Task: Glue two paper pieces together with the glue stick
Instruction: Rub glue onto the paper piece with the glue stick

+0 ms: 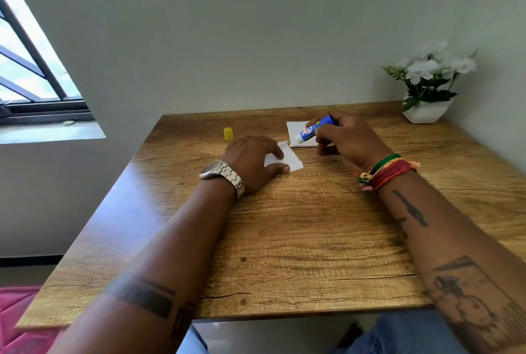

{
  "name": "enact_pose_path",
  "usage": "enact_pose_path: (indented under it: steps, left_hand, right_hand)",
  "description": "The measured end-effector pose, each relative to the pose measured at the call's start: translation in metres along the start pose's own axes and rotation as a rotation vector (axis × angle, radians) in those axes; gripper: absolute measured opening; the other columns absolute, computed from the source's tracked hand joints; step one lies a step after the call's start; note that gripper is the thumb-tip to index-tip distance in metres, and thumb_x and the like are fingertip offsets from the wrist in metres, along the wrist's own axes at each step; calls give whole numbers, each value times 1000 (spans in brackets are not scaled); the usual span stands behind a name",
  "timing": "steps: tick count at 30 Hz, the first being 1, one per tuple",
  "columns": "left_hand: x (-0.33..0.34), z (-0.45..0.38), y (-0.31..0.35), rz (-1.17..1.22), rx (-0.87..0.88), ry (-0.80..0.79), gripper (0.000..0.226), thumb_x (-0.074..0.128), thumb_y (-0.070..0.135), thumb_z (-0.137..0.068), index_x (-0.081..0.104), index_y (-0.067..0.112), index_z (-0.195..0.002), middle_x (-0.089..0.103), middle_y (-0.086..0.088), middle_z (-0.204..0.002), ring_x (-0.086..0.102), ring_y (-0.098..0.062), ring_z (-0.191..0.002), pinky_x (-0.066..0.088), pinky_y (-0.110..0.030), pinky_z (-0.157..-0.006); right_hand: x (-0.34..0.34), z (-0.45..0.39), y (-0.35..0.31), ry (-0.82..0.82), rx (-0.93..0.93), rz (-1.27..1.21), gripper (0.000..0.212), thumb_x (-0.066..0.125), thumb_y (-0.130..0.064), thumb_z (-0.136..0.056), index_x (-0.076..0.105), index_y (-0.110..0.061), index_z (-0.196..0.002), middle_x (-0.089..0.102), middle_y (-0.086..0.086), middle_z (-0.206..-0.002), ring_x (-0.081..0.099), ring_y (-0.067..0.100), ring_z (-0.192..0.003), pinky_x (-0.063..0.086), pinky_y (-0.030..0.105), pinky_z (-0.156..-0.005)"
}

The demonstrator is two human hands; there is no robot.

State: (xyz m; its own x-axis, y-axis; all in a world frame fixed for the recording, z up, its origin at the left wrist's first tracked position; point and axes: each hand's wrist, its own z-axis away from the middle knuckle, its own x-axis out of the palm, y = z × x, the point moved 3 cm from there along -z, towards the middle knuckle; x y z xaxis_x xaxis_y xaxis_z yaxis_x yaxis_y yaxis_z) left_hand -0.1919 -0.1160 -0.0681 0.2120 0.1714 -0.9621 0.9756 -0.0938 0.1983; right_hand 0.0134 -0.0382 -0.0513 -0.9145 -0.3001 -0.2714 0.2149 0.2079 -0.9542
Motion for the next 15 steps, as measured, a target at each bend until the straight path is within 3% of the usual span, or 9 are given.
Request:
enact_pose_path:
  steps: [2, 4, 10, 15]
  left_hand:
    - [-2, 0, 3, 18, 0, 35, 33, 49, 51, -98, 70, 32, -115, 67, 6, -126, 57, -22, -119, 43, -40, -100]
    - [-3, 0, 5, -60, -5, 79, 33, 43, 43, -102, 71, 31, -114, 68, 7, -120, 57, -21, -116, 42, -39, -96]
    - [1, -2, 7, -209, 5, 101, 29, 53, 47, -95, 69, 41, -118, 58, 17, -137, 40, -24, -131, 20, -46, -106]
    - [4, -5, 7, -229, -15, 68, 34, 52, 52, -95, 67, 39, -122, 62, 10, -135, 42, -23, -135, 14, -47, -108]
  right_hand:
    - [1, 0, 0, 8, -6, -11, 21, 61, -13, -90, 78, -18, -102, 67, 9, -84, 63, 13, -64, 63, 37, -73]
    - [3, 1, 0, -3, 0, 8, 20, 61, -14, -90, 78, -19, -101, 68, 10, -85, 63, 15, -66, 63, 40, -74]
    - [6, 1, -1, 2, -9, 82, 18, 61, -18, -92, 75, -23, -102, 70, 10, -85, 65, 19, -69, 63, 42, -75]
    - [6, 0, 0, 4, -8, 124, 19, 61, -19, -93, 72, -21, -108, 70, 9, -86, 65, 17, -68, 62, 36, -69]
